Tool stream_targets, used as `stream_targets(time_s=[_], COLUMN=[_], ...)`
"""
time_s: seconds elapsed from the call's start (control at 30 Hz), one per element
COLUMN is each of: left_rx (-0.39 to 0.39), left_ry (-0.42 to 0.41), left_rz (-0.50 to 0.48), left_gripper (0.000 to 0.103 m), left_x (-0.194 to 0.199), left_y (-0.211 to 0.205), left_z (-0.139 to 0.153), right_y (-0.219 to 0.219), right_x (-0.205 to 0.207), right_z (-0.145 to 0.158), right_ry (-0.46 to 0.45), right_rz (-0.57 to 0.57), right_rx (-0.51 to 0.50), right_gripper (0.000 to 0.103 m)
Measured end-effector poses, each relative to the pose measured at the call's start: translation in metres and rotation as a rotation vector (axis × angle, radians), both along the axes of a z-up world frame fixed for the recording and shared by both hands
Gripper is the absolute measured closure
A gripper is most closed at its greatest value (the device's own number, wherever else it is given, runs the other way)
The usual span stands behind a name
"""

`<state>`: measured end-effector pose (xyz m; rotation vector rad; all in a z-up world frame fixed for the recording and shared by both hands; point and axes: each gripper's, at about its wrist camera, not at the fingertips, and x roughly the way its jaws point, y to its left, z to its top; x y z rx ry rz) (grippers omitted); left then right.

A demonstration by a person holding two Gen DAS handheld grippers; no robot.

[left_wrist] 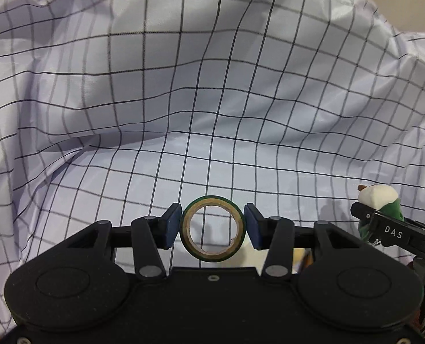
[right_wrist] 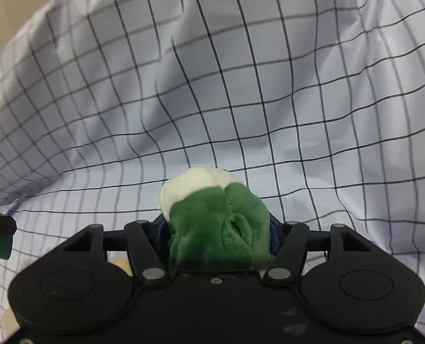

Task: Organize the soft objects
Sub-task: 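Carry the tape roll with the left tool while the right tool carries the turtle to the basket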

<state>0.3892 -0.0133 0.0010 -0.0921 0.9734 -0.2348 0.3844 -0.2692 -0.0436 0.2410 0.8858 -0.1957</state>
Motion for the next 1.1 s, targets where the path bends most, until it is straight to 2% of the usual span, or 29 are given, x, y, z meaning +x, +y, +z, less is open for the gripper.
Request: stream_targets(time_s=[0.33,0.43,0.53,0.67,0.87,1.1], left_rx=[-0.03,-0.038,-0.029,-0.008,-0.023,-0.041], left_ry=[-0.093,-0.12,-0.159,-0.216,-0.238,-0.206], left_rz=[-0.033,-0.042,-0.052,-0.072,-0.095,-0.102], left_gripper=[0.056,0.056,0.056,0.056,0.056,0.056], left_x=[-0.084,-0.112,-0.142,-0.183,-0.235,-0.287], left_y=[0.016,0.019,0.019,0.016,0.012,0.007], left_z=[0.038,0.047,0.055,0.063,0.061,0.039], right_y=[0.035,0.049,0.061,0.071,0.08,0.079], right_x=[-0.093,-0.126,-0.158,-0.201,-0.27,-0.331], right_z=[0.053,0.065,0.074,0.086,0.095,0.088], right_ry=[-0.111,-0.152,-0.197,-0.246,-0.297,-0.301], right_rz=[0.056,0.078,0.1,0.122,0.113,0.053], right_rx=[-0.027,-0.064,-0.094,-0.085,-0.077,-0.024], right_gripper=[0.041,0.041,0.041,0.04,0.04,0.04])
